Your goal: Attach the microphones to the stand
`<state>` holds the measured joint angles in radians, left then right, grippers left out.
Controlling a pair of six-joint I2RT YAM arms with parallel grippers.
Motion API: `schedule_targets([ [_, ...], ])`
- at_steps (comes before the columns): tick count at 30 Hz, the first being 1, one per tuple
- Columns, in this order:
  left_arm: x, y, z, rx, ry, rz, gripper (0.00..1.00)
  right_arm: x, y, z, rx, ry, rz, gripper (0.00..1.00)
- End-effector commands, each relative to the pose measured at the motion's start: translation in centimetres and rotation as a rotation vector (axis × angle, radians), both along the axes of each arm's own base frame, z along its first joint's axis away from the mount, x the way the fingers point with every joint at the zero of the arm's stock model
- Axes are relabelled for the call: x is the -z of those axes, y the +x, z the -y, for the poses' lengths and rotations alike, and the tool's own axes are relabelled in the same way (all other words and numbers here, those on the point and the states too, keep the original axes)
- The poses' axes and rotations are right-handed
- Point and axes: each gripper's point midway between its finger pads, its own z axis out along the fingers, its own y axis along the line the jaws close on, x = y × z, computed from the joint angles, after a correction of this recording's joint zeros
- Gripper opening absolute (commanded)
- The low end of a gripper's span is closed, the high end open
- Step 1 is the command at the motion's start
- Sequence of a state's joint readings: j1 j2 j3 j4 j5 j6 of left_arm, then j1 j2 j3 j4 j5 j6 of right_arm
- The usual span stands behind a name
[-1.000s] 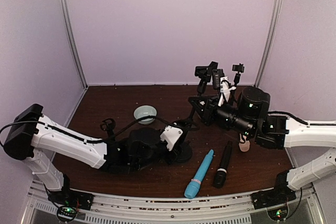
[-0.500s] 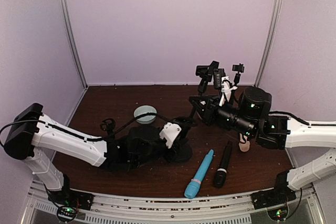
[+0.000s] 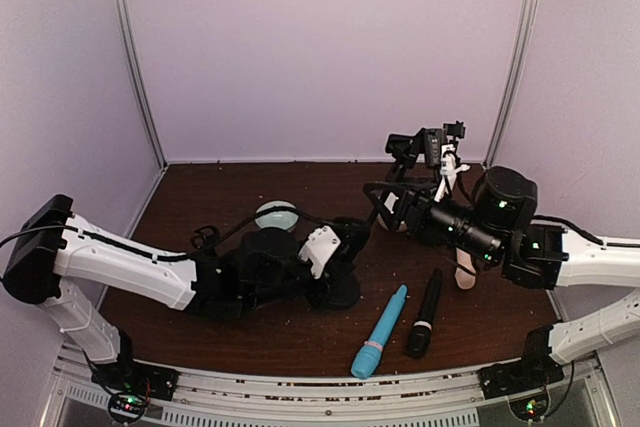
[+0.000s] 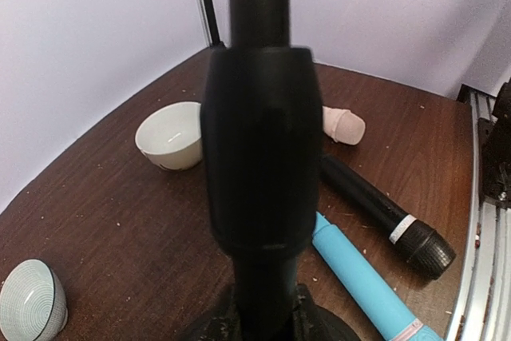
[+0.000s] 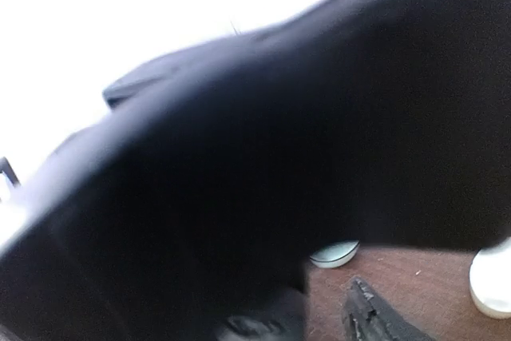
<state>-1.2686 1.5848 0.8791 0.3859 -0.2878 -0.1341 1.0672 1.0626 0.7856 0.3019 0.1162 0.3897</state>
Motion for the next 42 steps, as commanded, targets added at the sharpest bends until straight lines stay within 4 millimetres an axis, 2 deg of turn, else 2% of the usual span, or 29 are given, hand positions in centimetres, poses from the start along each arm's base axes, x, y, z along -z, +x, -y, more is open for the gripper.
schedule_targets([
  [1, -7.6, -0.8, 0.0, 0.042, -0.196, 0.006, 0.0, 1.9, -1.0, 1.0, -0.016, 0.0, -0.052, 0.74],
  [6, -9.1, -1.1, -0.5, 0.043, -0.237, -0.012, 0.0, 4.5, -1.3, 0.4, -0.042, -0.023, -0.114, 0.7],
  [8, -9.2, -1.1, -0.6, 0.046, -0.239, -0.015, 0.0, 4.9, -1.5, -0.3, -0.069, -0.022, -0.123, 0.67],
  [15, -9.7, -1.4, -0.5, 0.061, -0.252, -0.028, 0.0, 4.3, -1.8, -2.3, -0.113, -0.018, -0.11, 0.55],
  [18, -10.0, -1.4, -0.6, 0.056, -0.264, -0.029, 0.0, 4.3, -1.8, -2.6, -0.121, -0.018, -0.111, 0.53],
  [24, -10.8, -1.2, -0.9, 0.044, -0.3, -0.042, 0.0, 3.9, -3.5, -3.4, -0.227, 0.008, -0.085, 0.64],
  [30, -10.9, -1.2, -0.9, 0.046, -0.301, -0.038, 0.0, 4.6, -3.2, -3.1, -0.202, -0.018, -0.091, 0.54],
  [42, -10.1, -1.9, -0.8, 0.08, -0.27, -0.059, 0.0, 5.3, -2.8, -4.1, -0.204, -0.044, -0.108, 0.43],
])
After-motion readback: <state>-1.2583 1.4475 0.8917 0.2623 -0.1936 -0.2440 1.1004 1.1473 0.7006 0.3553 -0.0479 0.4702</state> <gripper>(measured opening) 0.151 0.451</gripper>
